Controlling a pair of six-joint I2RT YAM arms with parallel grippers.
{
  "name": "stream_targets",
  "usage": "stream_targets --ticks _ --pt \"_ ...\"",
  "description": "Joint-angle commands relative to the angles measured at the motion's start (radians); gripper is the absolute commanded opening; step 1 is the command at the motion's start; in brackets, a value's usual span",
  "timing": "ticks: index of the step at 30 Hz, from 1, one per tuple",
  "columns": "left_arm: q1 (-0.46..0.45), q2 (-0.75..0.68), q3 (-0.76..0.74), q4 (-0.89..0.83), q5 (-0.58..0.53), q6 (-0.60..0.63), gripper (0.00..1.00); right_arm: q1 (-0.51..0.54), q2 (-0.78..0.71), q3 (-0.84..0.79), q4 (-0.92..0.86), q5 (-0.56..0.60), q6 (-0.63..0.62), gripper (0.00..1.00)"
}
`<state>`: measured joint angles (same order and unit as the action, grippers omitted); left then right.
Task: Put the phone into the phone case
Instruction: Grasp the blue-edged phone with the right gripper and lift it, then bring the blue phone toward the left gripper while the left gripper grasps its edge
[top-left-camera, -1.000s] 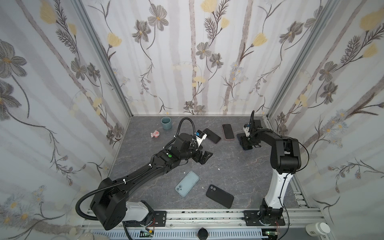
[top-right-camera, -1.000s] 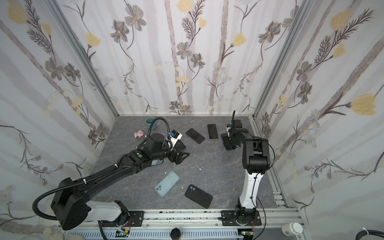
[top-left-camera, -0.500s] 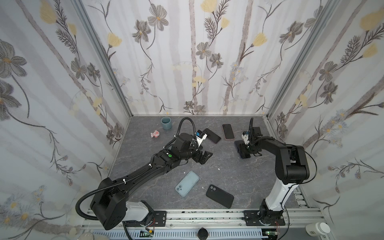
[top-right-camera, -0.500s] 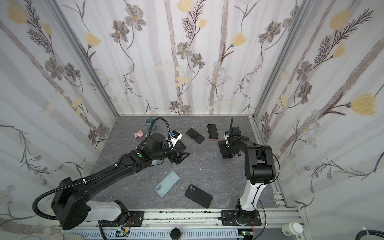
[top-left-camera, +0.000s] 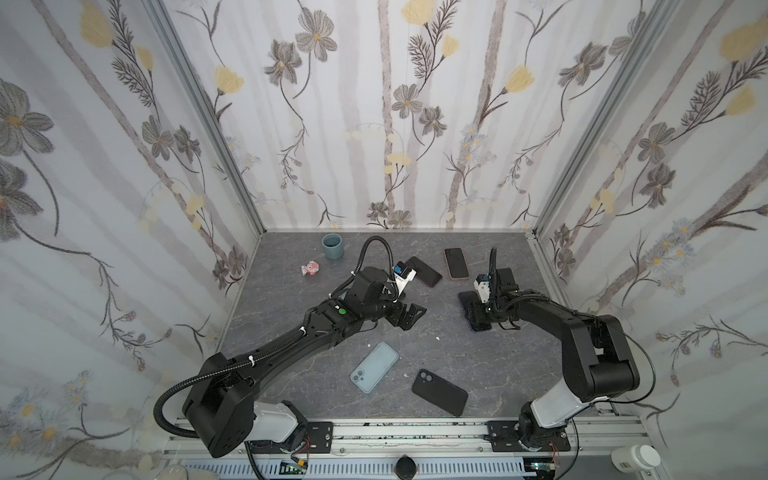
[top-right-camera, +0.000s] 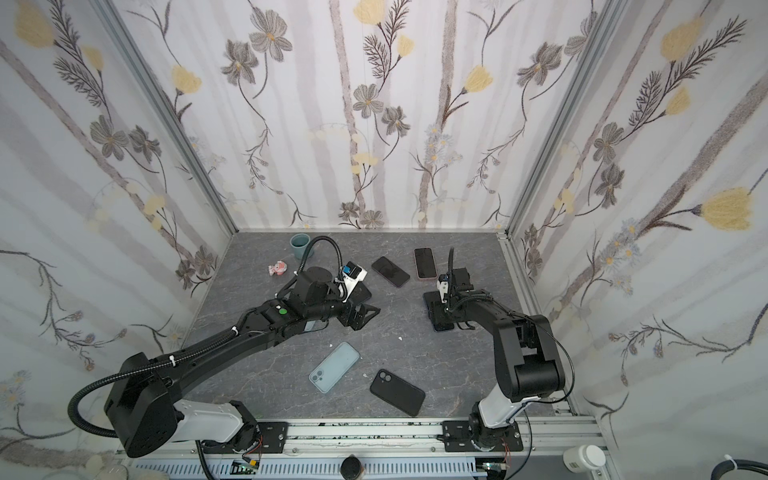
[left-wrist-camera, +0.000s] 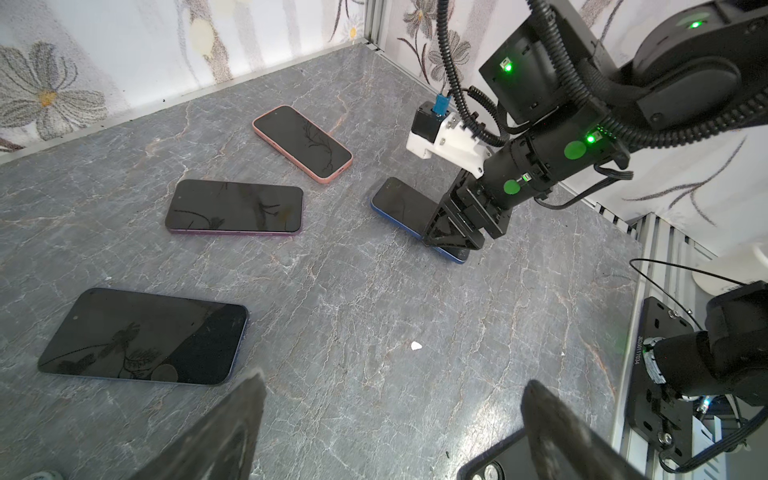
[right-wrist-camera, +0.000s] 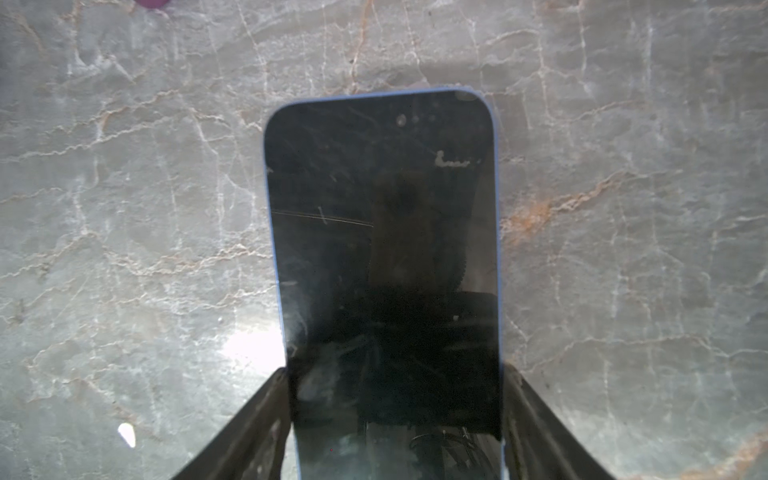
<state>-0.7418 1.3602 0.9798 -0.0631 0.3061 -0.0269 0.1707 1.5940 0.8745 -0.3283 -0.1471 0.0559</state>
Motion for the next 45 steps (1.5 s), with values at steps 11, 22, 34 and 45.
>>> stream_targets --ticks 11,22,34,45 --pt "0.018 -0.019 0.02 0.05 -0.066 -0.081 0.96 0.087 -0.227 -0.055 0.127 -0.031 -0.018 0.59" --pt "0.111 0.011 0.095 0.004 0.032 -0.242 0.95 0.344 -0.295 -0.013 0.191 0.087 -0.116 0.57" --pt "0.186 0.061 0.122 0.014 0.277 -0.363 0.9 0.54 -0.324 0.024 0.267 0.19 -0.22 0.57" --pt "0.189 0.068 0.124 0.021 0.364 -0.384 0.85 0.602 -0.355 0.026 0.29 0.236 -0.264 0.57"
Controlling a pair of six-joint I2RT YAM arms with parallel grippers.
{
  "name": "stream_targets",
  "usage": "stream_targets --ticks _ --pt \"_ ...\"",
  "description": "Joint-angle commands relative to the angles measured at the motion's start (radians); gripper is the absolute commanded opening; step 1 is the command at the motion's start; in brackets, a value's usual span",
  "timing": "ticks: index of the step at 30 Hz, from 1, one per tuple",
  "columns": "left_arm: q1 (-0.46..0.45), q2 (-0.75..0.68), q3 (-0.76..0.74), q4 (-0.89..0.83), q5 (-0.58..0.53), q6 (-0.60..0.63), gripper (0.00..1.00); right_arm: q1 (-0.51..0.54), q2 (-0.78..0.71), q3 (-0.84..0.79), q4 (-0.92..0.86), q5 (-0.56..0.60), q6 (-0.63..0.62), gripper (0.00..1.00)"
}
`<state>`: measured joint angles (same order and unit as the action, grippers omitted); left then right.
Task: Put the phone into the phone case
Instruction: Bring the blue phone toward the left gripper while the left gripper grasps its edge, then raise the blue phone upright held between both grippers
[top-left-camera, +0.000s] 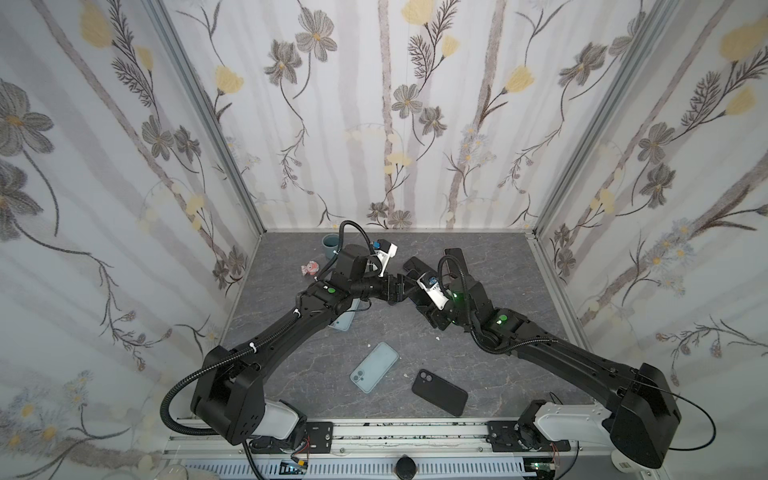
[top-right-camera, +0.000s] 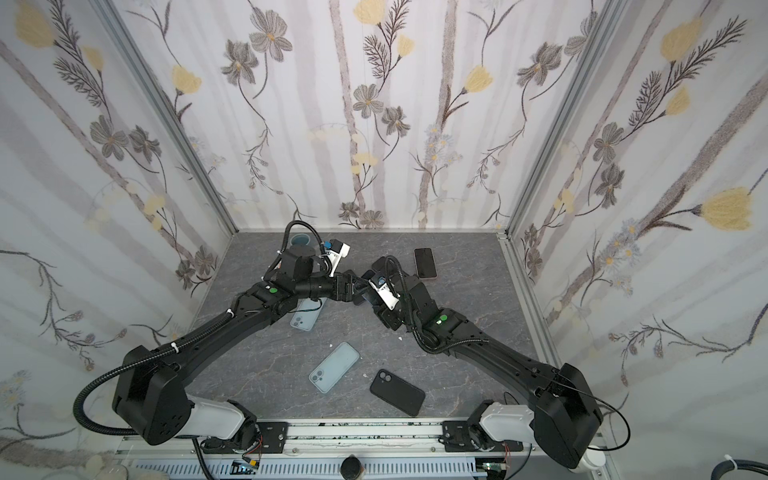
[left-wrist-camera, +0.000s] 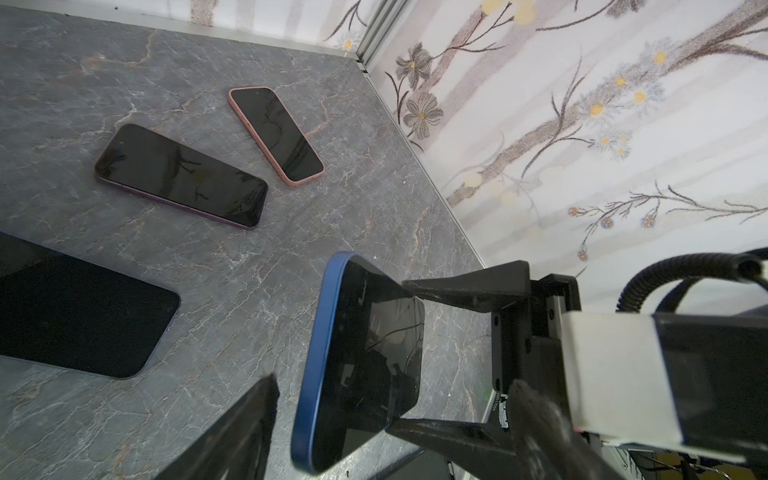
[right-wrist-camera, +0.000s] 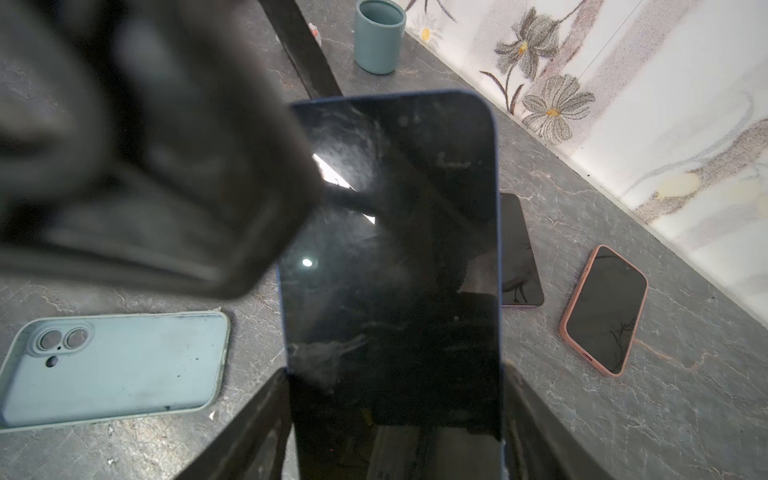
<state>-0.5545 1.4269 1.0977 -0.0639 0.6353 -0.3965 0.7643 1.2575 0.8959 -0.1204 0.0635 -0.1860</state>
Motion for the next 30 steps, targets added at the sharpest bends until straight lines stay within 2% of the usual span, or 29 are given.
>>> stream_targets --ticks 1,7,14,18,25,30 --pt "0.001 0.004 0.007 0.02 0.039 -0.015 0.85 0.01 -0.023 0.003 0.087 0.027 -0.025 0.57" --pt "0.001 0.013 0.008 0.032 0.083 -0.024 0.74 0.024 -0.042 0.004 0.09 0.039 -0.045 0.57" --pt "0.001 0.013 0.004 0.042 0.084 -0.021 0.42 0.027 -0.069 -0.014 0.095 0.041 -0.055 0.57" --pt "0.001 0.018 0.004 0.047 0.083 -0.025 0.31 0.03 -0.085 -0.027 0.102 0.038 -0.058 0.57" --pt "0.002 0.024 0.004 0.052 0.084 -0.027 0.18 0.032 -0.1 -0.038 0.107 0.029 -0.067 0.57" --pt "0.002 0.022 -0.003 0.065 0.082 -0.021 0.0 0.032 -0.105 -0.04 0.111 0.019 -0.066 0.57"
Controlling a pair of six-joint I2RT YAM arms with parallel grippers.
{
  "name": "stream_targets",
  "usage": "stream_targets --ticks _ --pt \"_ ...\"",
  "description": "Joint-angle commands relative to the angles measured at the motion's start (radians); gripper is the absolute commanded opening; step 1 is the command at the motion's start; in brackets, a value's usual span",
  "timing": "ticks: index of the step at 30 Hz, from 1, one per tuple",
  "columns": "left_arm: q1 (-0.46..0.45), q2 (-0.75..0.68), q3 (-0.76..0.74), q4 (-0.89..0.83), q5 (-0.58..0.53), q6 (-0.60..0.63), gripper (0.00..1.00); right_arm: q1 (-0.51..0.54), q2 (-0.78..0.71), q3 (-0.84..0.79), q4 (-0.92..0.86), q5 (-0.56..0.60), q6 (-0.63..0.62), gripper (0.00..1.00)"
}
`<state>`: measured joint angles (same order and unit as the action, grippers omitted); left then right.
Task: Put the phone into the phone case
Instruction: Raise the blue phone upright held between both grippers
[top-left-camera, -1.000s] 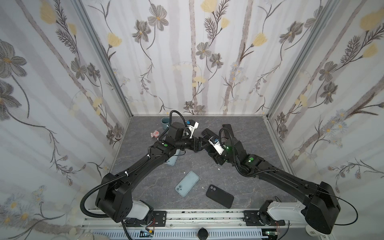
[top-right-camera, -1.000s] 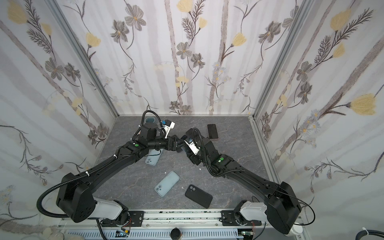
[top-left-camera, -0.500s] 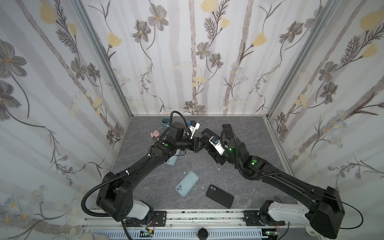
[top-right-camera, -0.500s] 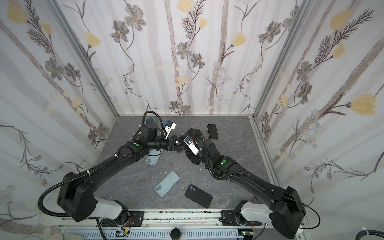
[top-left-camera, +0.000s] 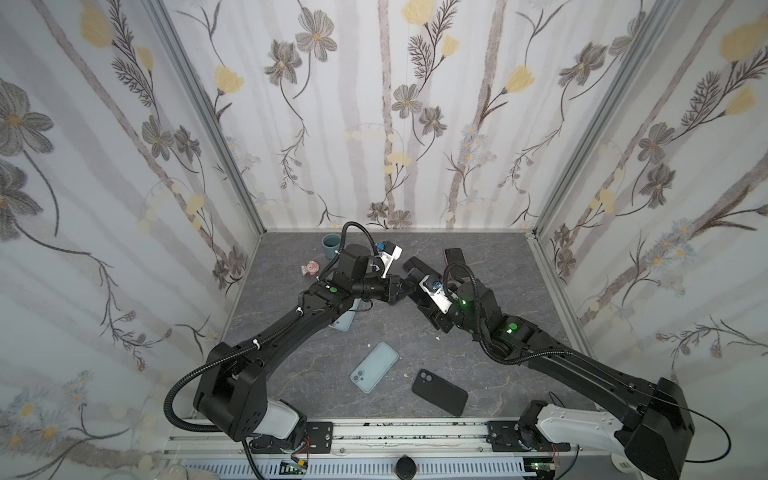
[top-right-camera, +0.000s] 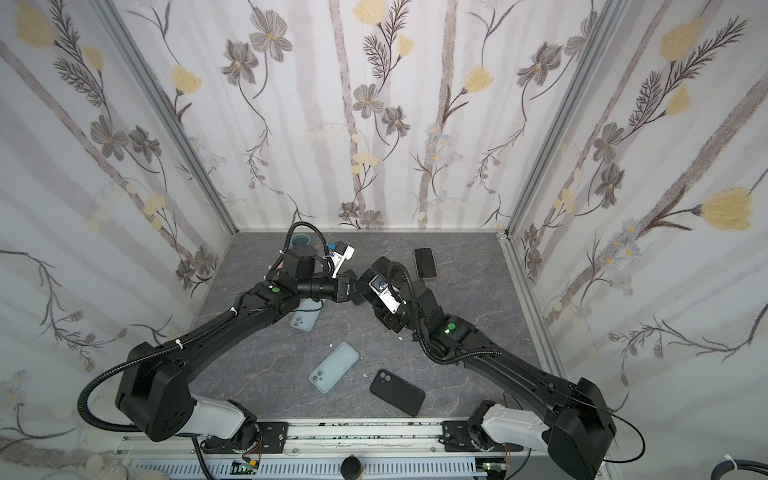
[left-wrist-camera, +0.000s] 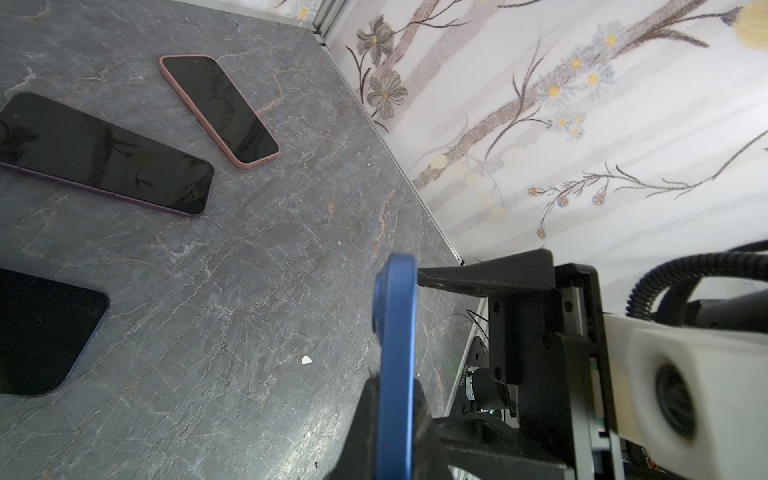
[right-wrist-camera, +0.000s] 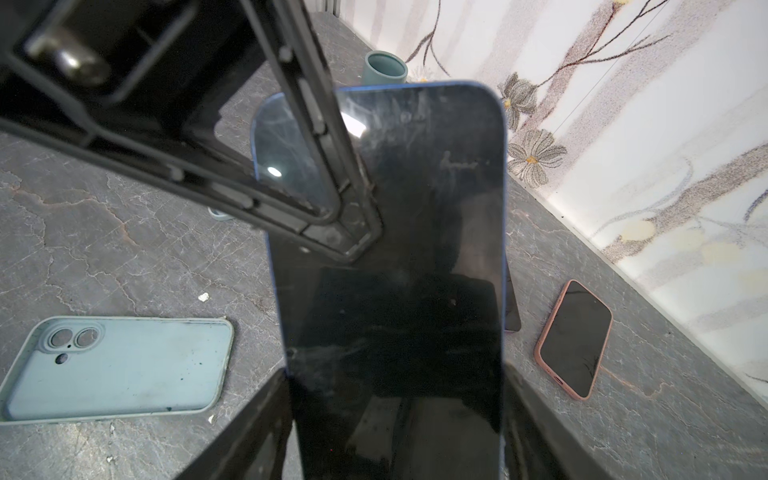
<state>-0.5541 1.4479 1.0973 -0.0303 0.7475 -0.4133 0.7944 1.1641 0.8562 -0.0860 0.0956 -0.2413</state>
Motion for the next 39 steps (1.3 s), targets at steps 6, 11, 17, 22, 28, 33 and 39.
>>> stream_targets --ticks 6,11,17,22,28,33,39 --pt "0.004 -0.035 -0.035 0.099 -0.031 -0.007 0.0 0.003 -0.021 0.005 0.096 -0.016 0.017 0.8" --pt "0.015 -0.124 -0.115 0.252 -0.056 -0.036 0.0 0.003 -0.039 0.023 0.14 -0.034 0.077 1.0" --pt "0.049 -0.289 -0.278 0.553 -0.133 -0.096 0.0 0.0 -0.102 0.027 0.266 -0.068 0.193 1.0" --pt "0.067 -0.372 -0.358 0.741 -0.132 -0.144 0.0 -0.01 -0.196 -0.042 0.475 -0.104 0.328 1.0" --pt "0.079 -0.443 -0.474 1.064 -0.105 -0.248 0.0 -0.049 -0.263 -0.071 0.613 -0.25 0.466 0.94" --pt "0.079 -0.482 -0.481 1.106 -0.133 -0.243 0.0 -0.057 -0.268 -0.047 0.672 -0.337 0.513 0.88" --pt "0.075 -0.473 -0.458 1.202 -0.159 -0.293 0.0 -0.057 -0.233 -0.032 0.709 -0.401 0.568 0.89"
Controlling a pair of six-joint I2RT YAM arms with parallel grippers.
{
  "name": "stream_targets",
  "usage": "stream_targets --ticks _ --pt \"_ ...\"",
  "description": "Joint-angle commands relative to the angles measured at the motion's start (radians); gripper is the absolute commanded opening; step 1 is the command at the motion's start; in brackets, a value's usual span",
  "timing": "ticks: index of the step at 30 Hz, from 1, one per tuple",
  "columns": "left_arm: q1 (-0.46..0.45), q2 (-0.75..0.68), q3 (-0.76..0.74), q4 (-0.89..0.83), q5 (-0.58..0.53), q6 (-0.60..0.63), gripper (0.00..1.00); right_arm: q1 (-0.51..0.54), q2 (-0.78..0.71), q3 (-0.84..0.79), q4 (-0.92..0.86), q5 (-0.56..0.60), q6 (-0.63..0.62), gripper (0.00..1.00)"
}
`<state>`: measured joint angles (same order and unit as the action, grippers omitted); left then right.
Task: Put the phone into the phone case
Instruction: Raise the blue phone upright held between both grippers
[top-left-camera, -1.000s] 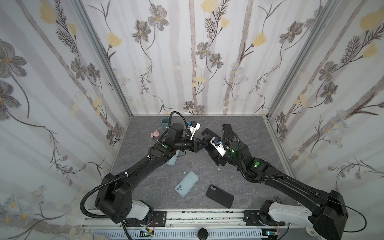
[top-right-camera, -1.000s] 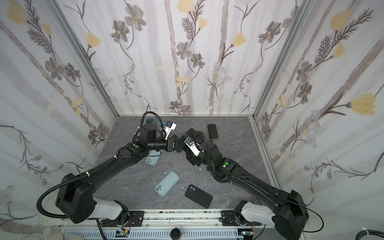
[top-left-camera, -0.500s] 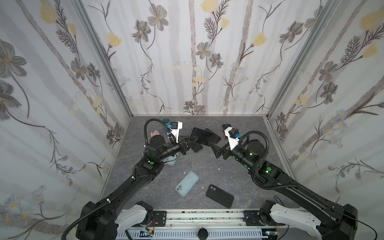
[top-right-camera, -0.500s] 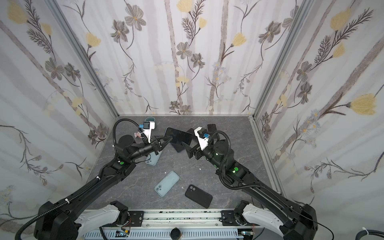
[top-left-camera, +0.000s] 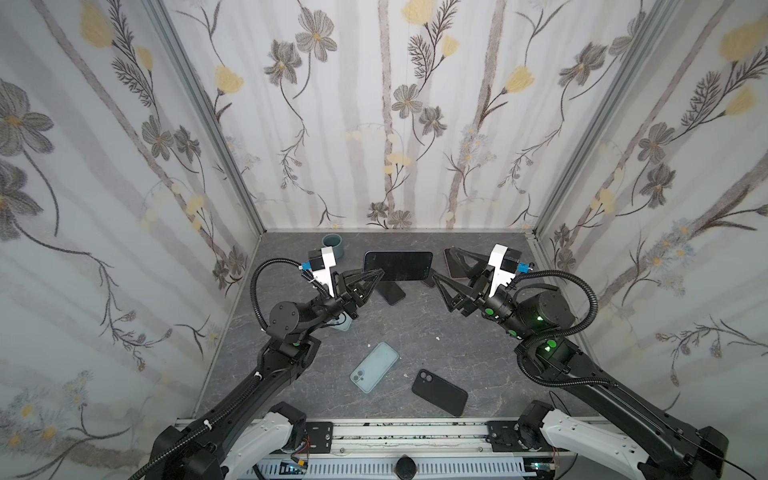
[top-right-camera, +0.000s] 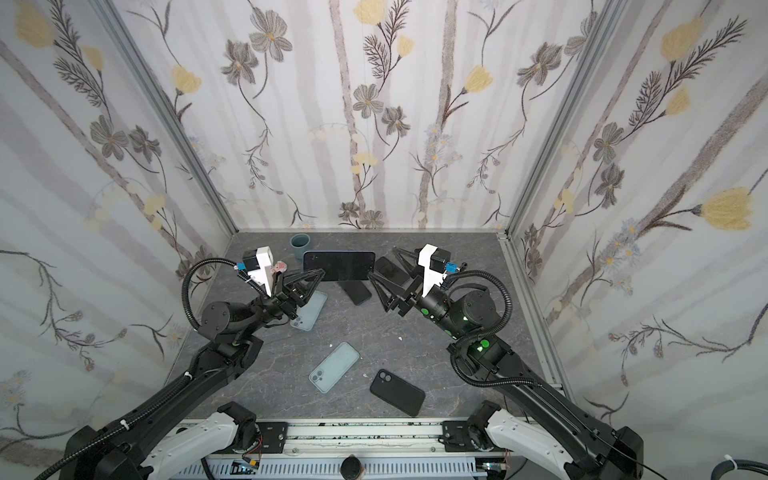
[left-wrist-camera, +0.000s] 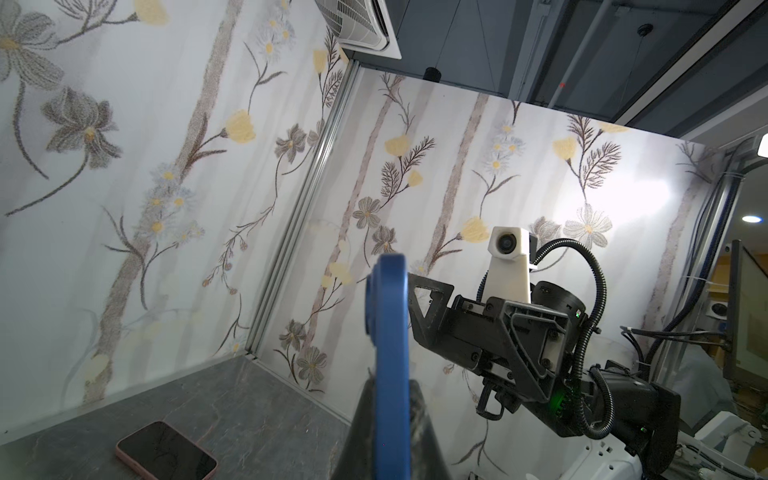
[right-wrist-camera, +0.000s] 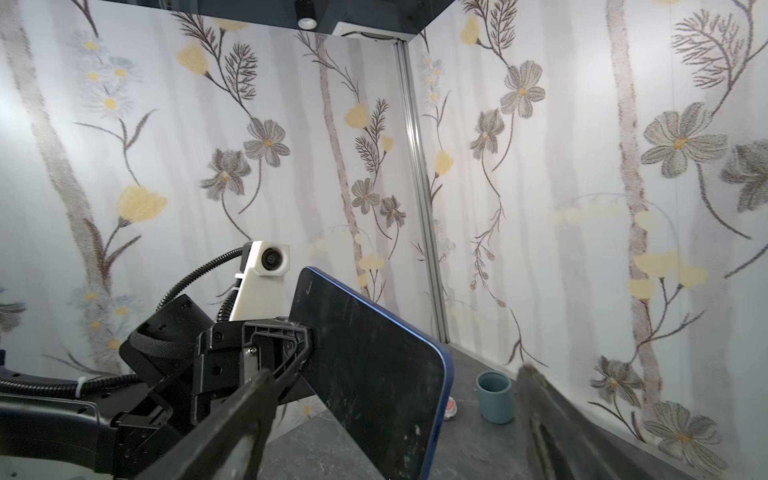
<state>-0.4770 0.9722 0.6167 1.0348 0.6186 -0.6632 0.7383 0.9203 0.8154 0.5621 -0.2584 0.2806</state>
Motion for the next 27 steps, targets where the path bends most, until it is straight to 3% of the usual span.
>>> stream_targets --ticks 1,14,27 --pt "-0.004 0.004 0.035 0.135 -0.028 -0.047 0.0 -0.001 0.019 0.01 0.059 -0.052 0.051 0.88" --pt "-0.103 -0.002 0.078 0.107 -0.093 -0.009 0.0 0.007 0.003 -0.003 0.098 -0.139 0.128 0.89" --pt "-0.174 0.054 0.116 0.267 -0.109 -0.058 0.0 0.0 -0.082 0.093 -0.073 -0.15 0.169 0.81"
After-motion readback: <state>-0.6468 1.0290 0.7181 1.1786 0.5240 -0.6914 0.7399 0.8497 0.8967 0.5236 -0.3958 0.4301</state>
